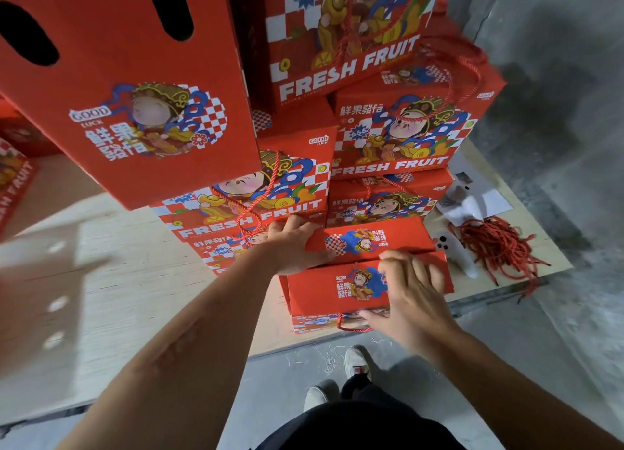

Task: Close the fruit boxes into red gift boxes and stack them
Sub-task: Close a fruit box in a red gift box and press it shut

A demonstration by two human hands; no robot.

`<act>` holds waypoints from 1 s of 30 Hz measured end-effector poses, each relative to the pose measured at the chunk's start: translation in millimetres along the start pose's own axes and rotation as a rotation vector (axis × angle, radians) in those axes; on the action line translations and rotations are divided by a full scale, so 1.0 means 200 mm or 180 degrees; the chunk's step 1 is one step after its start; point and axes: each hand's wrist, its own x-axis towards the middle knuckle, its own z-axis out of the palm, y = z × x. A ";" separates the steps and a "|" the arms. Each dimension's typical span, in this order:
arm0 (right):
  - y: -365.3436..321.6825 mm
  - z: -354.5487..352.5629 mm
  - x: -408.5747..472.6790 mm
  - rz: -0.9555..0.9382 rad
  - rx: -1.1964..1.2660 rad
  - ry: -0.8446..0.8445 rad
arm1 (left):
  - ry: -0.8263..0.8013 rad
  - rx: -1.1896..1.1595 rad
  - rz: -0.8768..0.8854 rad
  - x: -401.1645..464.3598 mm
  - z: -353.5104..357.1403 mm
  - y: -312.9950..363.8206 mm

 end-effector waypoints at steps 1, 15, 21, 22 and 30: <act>0.00 -0.01 0.02 0.0065 -0.0071 -0.0015 | -0.0005 -0.0088 -0.0005 0.00 0.00 0.00; 0.03 0.05 -0.05 0.0210 0.0005 -0.0994 | 0.1212 0.0345 0.1002 -0.26 0.27 -0.05; 0.02 0.03 0.01 0.0271 -0.0092 -0.1196 | 0.1123 0.1004 0.0686 -0.27 0.28 0.02; 0.02 0.01 0.03 0.0286 -0.0169 -0.1030 | 0.1239 0.0996 0.0741 -0.30 0.28 0.04; 0.06 -0.05 0.05 0.0043 -0.0515 -0.0412 | 0.1395 0.0871 0.0530 -0.39 0.29 0.17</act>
